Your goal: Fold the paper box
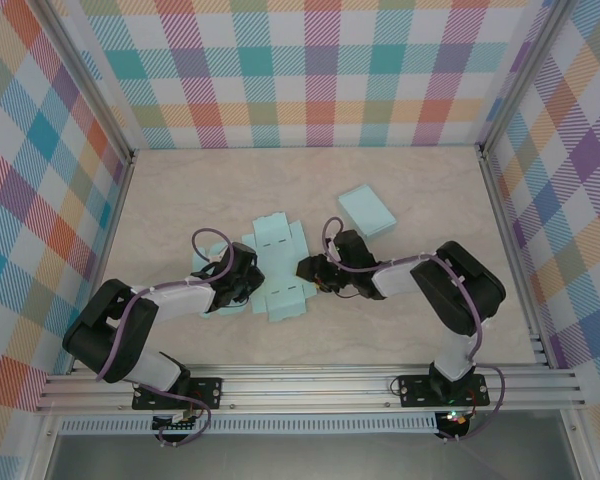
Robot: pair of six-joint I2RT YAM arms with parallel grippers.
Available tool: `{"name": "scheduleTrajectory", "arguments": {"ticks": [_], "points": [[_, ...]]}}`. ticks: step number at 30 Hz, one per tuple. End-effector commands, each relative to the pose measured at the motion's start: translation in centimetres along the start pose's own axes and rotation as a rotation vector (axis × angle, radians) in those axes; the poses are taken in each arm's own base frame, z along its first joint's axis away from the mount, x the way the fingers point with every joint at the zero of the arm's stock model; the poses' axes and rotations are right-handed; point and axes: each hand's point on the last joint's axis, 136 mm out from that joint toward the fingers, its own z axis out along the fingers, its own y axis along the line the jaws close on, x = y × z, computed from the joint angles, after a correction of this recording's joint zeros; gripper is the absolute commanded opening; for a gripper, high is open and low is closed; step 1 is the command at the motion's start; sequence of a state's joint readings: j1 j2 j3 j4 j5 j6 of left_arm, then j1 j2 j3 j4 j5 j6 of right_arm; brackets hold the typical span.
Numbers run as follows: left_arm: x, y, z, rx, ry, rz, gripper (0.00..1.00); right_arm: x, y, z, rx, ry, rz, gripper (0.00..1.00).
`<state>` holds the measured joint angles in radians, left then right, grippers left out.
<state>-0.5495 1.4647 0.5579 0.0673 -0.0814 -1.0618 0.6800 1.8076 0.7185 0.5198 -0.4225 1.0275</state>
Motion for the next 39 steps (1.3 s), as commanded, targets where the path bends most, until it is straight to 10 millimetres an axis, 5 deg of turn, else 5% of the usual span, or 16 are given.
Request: {"name": "scheduleTrajectory", "arguments": {"ticks": [1, 7, 16, 20, 30, 34, 39], "points": [[0.9, -0.2, -0.2, 0.015, 0.035, 0.010, 0.20, -0.2, 1.4, 0.7, -0.043, 0.016, -0.057, 0.33], [-1.4, -1.6, -2.9, 0.035, -0.061, 0.096, 0.33, -0.7, 1.6, -0.6, 0.067, 0.014, -0.184, 0.14], [-7.8, -5.2, -11.8, 0.113, -0.373, 0.354, 1.00, -1.2, 3.6, -5.2, 0.261, 0.066, -0.534, 0.01], [-9.8, -8.1, -14.6, 0.210, -0.435, 0.539, 1.00, -1.0, 4.5, -7.2, 0.318, 0.122, -0.665, 0.00], [-14.9, -14.3, -17.7, 0.420, -0.506, 0.810, 1.00, -1.2, 8.1, -11.4, 0.335, 0.137, -0.889, 0.00], [-11.9, -18.4, -19.6, 0.623, -0.434, 1.118, 0.91, -0.9, 9.2, -12.4, 0.323, 0.159, -0.977, 0.00], [-9.5, -20.7, -20.3, 0.770, -0.348, 1.415, 0.91, -0.7, 10.4, -13.2, 0.298, 0.180, -1.085, 0.00]]}}
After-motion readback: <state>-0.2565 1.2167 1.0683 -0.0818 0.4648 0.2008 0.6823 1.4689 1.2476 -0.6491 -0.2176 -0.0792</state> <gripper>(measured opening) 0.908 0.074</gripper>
